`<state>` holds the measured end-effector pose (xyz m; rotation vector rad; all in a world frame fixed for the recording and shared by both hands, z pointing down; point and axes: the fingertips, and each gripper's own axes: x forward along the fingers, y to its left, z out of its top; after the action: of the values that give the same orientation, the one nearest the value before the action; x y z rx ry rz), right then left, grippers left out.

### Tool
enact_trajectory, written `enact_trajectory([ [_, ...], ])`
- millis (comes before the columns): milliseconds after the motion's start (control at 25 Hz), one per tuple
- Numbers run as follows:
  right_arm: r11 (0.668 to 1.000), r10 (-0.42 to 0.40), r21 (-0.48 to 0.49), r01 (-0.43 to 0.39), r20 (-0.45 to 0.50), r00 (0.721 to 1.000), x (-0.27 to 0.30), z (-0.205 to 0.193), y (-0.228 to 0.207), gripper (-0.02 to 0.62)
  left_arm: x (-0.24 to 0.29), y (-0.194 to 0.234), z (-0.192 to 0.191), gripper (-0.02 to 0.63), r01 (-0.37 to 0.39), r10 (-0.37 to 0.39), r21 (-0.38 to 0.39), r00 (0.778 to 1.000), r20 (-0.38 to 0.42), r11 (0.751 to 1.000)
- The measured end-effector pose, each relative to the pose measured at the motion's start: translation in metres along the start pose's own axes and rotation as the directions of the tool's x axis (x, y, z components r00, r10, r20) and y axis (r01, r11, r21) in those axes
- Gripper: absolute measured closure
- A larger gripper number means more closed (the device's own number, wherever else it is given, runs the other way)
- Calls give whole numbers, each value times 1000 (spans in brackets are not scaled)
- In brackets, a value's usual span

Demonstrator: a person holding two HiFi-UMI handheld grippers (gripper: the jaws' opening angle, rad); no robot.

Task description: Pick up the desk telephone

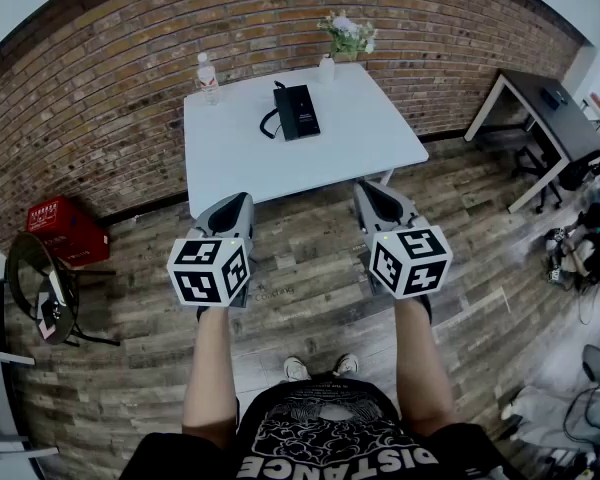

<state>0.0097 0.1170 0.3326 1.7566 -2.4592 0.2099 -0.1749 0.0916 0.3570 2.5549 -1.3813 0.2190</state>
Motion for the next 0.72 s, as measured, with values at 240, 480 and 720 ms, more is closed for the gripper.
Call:
enact_trajectory([
  [240,1000,-6,0,6,-4,1000,7,-6,7,592,2,7,-1,600,11,-11,-2,1000,-1,1000],
  [480,1000,-7,1,7,-12,1000,13,-10,15,592,1,12,-3,600,18,-18,-7,1000,3,1000],
  [720,1000,8,-18,-8,-17,1000,24,-10,20,592,5,19,-4,598,16,-16,-16,1000,8,1000],
])
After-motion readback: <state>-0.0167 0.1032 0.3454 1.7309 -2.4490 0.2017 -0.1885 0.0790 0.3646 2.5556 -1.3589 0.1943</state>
